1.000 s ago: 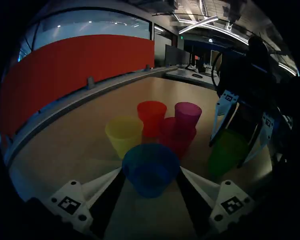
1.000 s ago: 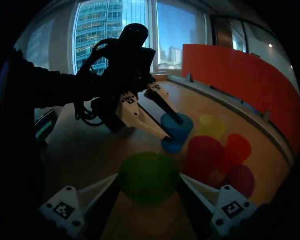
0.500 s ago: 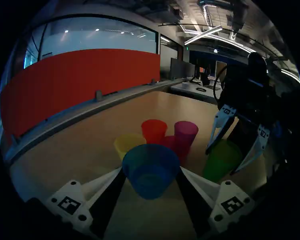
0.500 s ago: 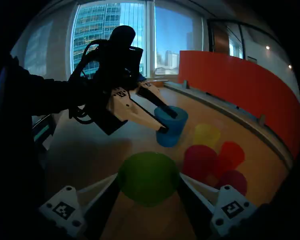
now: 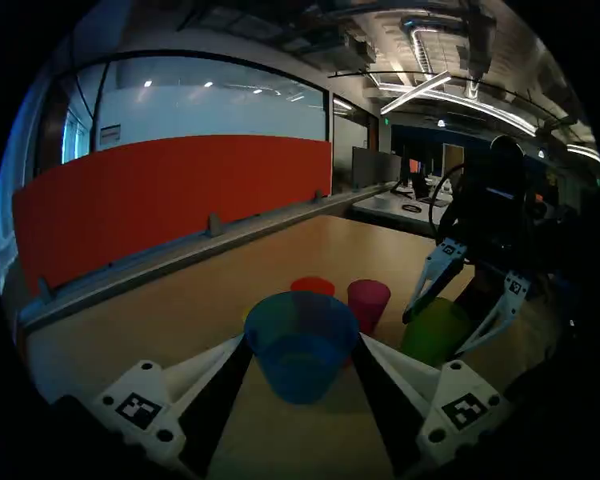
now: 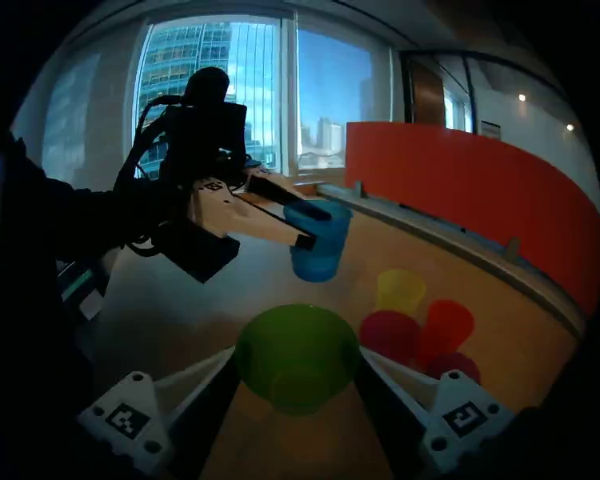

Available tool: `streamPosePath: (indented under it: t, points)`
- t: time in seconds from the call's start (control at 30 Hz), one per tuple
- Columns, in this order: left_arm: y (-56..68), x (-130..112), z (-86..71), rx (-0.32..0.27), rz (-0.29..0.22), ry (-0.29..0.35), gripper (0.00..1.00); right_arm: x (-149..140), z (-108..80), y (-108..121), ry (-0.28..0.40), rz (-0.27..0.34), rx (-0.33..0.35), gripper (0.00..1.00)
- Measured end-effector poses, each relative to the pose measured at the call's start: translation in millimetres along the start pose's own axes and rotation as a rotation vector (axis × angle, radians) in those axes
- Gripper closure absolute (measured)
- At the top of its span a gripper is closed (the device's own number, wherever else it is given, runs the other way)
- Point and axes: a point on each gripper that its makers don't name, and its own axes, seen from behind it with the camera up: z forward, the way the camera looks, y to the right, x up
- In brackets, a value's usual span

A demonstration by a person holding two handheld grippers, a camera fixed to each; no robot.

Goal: Pour water

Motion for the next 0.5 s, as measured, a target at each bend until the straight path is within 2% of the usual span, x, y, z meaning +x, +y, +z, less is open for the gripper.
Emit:
streamPosePath:
  t: [0.5]
  points:
    - [8.8,36,-35.7,0.041,0.009,0.083,0.15,36,-14.4,-6,0.105,-0.003,-0.033,0.08]
